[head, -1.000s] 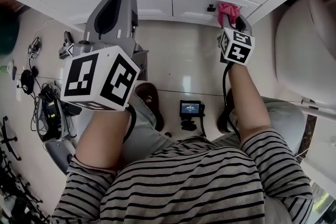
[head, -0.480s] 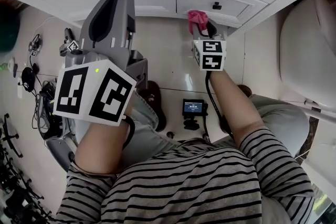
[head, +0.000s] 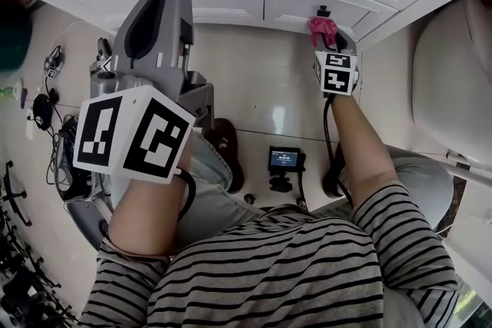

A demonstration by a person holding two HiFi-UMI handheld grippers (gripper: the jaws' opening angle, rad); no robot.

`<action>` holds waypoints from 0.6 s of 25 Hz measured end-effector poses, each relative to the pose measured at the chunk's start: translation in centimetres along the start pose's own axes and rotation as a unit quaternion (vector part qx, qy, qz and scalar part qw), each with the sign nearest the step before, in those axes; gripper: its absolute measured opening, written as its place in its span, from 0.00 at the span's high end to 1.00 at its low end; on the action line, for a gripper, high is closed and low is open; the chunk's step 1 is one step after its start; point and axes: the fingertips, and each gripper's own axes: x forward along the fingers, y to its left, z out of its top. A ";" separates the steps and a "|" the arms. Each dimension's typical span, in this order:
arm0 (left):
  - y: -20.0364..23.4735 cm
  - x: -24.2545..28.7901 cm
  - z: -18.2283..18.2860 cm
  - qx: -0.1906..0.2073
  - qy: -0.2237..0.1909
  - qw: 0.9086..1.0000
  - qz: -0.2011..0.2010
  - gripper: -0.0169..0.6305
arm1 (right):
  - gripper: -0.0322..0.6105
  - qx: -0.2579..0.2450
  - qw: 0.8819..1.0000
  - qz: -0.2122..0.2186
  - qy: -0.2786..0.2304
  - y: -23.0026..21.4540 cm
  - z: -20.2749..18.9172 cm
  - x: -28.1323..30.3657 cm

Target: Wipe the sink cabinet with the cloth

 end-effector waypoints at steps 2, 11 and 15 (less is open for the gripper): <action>-0.4 -0.2 0.2 0.003 -0.001 1.000 -0.003 0.97 | 0.74 0.014 0.998 -0.053 0.021 -5.3 -2.2 -1.5; -2.0 -1.1 0.6 0.020 -0.019 1.000 -0.006 0.97 | 0.74 0.079 0.993 -0.086 -0.033 -13.5 5.5 -11.5; -2.5 -1.6 0.2 0.036 -0.012 0.999 0.008 0.97 | 0.74 0.102 0.983 0.006 -0.152 -10.4 16.9 -21.1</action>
